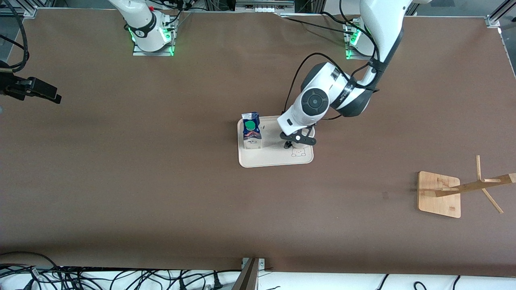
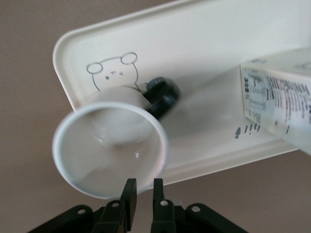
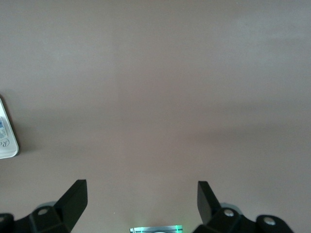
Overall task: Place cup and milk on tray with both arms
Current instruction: 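Lower the mug onto the tray beside the carton with the left gripper, then open the left gripper and withdraw it from the mug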
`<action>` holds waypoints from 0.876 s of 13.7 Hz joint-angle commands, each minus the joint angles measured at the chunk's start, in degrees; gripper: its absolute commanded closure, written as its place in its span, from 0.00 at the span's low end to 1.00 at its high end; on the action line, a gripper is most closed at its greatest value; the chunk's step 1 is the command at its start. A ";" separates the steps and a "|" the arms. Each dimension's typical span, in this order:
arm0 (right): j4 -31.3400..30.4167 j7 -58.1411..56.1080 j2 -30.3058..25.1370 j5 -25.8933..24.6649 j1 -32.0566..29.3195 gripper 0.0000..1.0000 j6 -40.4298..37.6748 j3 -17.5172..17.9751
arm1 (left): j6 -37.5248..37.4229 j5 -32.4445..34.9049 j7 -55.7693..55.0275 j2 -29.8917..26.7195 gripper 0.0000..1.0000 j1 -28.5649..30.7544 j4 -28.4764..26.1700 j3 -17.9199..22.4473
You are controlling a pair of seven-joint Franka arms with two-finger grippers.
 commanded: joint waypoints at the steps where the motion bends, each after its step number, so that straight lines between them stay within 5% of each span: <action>1: -1.91 -1.10 -1.04 -0.67 -2.43 0.00 -0.60 1.97 | -1.81 -1.39 -0.30 0.76 0.75 -1.61 3.51 1.60; 2: -1.56 -1.18 -0.86 -0.76 -2.52 0.00 -1.13 1.80 | -1.98 -1.31 -0.22 0.41 0.62 -1.61 3.51 1.78; 3: -1.56 -1.18 -0.68 -1.46 -2.52 0.00 -1.05 1.79 | -2.85 -1.22 -0.04 -0.29 0.04 -1.61 3.51 2.39; 7: -1.47 -1.18 -0.42 -2.17 -2.17 0.00 -0.87 2.06 | -7.95 -1.04 0.93 -7.84 0.00 0.75 3.25 5.99; 12: -1.47 -1.18 0.11 -4.97 -2.17 0.00 0.09 2.06 | -14.18 -0.69 3.89 -19.17 0.00 12.17 2.19 6.17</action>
